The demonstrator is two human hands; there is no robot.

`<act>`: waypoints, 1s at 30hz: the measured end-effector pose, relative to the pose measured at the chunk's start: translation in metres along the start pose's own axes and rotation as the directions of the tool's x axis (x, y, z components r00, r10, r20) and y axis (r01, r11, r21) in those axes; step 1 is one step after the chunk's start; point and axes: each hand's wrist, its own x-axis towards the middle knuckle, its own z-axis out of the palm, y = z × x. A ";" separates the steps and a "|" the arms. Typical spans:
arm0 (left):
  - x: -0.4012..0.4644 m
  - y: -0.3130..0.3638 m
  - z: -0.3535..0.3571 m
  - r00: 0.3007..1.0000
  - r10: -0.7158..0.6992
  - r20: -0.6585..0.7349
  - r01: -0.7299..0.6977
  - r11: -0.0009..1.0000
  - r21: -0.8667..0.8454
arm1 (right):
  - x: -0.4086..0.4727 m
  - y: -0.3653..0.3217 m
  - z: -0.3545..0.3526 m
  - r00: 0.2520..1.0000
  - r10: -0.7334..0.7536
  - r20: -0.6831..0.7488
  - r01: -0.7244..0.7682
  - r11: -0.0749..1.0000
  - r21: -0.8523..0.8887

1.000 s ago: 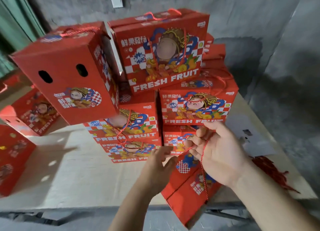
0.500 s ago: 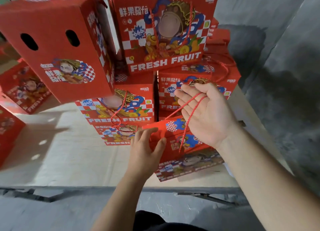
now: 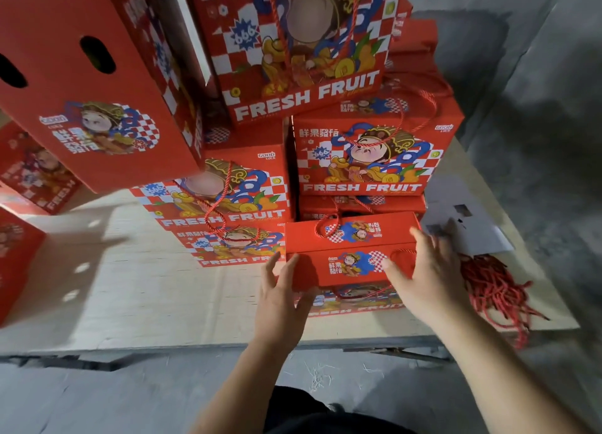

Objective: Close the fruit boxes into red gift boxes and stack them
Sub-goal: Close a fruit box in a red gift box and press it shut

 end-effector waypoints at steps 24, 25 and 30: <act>0.030 -0.021 -0.053 0.836 -0.271 0.477 0.517 0.681 -0.519 | 0.057 0.006 0.024 0.930 0.333 0.159 -0.346 0.936 0.066; 0.030 -0.023 -0.051 0.843 -0.226 0.488 0.478 0.729 -0.490 | 0.049 0.006 0.024 0.929 0.343 0.136 -0.356 0.931 0.084; 0.021 -0.045 -0.055 0.871 -0.049 0.489 0.310 0.826 -0.471 | 0.000 0.001 0.033 0.901 0.434 0.018 -0.429 0.881 0.199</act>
